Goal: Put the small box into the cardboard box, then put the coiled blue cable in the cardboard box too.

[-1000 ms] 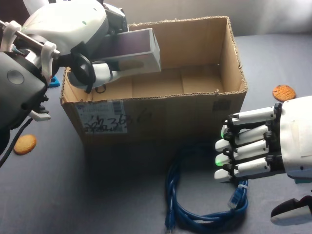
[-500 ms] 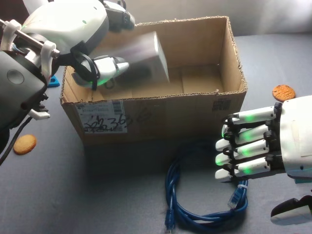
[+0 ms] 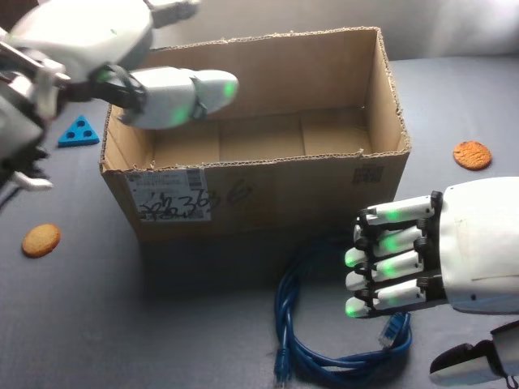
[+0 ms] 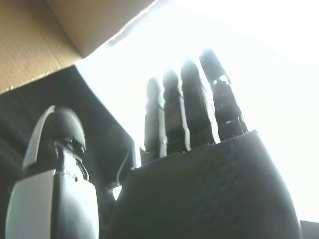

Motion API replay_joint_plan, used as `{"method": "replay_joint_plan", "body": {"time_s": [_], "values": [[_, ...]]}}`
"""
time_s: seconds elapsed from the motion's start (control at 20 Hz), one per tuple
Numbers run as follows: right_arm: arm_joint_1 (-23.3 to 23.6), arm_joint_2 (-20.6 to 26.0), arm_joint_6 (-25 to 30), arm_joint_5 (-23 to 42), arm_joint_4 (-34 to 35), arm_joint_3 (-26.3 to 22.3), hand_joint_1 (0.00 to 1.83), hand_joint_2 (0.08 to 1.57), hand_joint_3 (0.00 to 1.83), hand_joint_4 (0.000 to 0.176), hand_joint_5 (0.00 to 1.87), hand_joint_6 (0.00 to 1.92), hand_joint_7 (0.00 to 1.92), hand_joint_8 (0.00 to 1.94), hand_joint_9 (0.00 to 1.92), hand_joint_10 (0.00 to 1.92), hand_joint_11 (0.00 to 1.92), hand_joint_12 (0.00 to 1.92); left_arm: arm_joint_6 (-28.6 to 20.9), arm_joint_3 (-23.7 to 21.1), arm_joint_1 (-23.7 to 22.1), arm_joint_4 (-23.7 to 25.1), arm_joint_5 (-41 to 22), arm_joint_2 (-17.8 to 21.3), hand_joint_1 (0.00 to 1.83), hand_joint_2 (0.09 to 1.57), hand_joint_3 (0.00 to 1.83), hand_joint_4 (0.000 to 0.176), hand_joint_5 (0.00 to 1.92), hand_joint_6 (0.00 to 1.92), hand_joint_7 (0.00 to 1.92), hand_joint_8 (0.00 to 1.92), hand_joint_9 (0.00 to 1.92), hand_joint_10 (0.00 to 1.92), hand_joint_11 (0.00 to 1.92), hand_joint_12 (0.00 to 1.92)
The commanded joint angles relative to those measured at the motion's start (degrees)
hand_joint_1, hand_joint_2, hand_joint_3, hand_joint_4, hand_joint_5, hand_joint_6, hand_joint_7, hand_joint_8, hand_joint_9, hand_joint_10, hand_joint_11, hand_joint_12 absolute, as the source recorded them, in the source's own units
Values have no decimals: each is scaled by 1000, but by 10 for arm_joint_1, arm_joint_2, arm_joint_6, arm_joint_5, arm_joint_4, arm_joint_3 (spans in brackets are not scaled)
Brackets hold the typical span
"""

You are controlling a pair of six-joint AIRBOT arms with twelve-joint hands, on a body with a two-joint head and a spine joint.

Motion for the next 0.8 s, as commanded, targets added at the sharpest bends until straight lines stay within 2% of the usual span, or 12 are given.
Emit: {"method": "replay_joint_plan", "body": {"time_s": [0.0, 0.15, 0.25, 0.3, 0.4, 0.45, 0.5, 0.55, 0.6, 0.65, 0.75], "values": [[3, -1, -1, 35, 36, 4, 46, 1273, 0, 0, 483, 2, 491, 3, 436, 5, 0, 999, 2, 6, -3, 29, -46, 17, 151, 1168, 2, 0, 238, 1, 277, 0, 246, 0, 0, 676], [2, -14, -1, 30, 45, 14, 56, 1270, 0, 0, 480, 1, 482, 1, 423, 1, 0, 1020, 3, 14, 6, 46, 2, 66, 121, 1187, 3, 0, 231, 1, 266, 2, 241, 3, 0, 644], [2, -20, -1, 30, 45, 15, 54, 1273, 0, 0, 457, 1, 464, 3, 414, 5, 0, 996, 3, 15, 9, 57, 34, 90, 40, 1211, 7, 0, 221, 4, 256, 5, 227, 3, 0, 570], [2, -23, -2, 28, 45, 16, 56, 1268, 0, 0, 454, 0, 462, 2, 417, 6, 0, 999, 2, 15, 13, 67, 56, 104, 7, 1217, 6, 0, 226, 4, 271, 7, 246, 8, 0, 629], [4, -31, -2, 23, 45, 19, 70, 1256, 0, 0, 441, 0, 453, 0, 413, 3, 0, 1000, -3, 14, 14, 95, 101, 128, 0, 1238, 9, 0, 235, 4, 274, 5, 241, 3, 0, 600], [5, -36, -2, 20, 46, 21, 172, 1234, 0, 0, 437, 1, 457, 2, 420, 6, 0, 1010, -16, 13, 18, 122, 129, 141, 0, 1242, 6, 0, 221, 2, 261, 3, 224, 1, 0, 561], [5, -39, -2, 18, 46, 22, 414, 1187, 0, 0, 434, 2, 457, 2, 431, 8, 0, 1057, -48, 14, 26, 164, 141, 151, 0, 1246, 3, 0, 257, 7, 296, 9, 259, 9, 0, 667], [5, -40, -2, 16, 46, 22, 675, 1132, 0, 0, 393, 1, 406, 1, 383, 5, 0, 980, -90, 13, 37, 206, 141, 160, 0, 1254, 4, 0, 266, 6, 297, 5, 259, 6, 0, 651], [4, -40, -2, 15, 46, 22, 841, 1078, 0, 0, 411, 7, 405, 2, 380, 5, 0, 985, -140, 11, 51, 262, 138, 171, 0, 1255, 2, 0, 253, 3, 281, 4, 243, 3, 0, 606], [4, -40, -2, 15, 46, 22, 909, 1061, 0, 0, 407, 4, 383, 0, 358, 1, 0, 954, -167, 8, 59, 298, 138, 181, 0, 1259, 2, 0, 257, 3, 290, 6, 255, 6, 0, 634], [3, -40, -2, 15, 46, 23, 1176, 994, 0, 0, 432, 9, 371, 3, 349, 0, 0, 973, -238, 7, 68, 382, 130, 192, 0, 1260, 2, 0, 219, 1, 257, 1, 218, 1, 0, 554]]}}
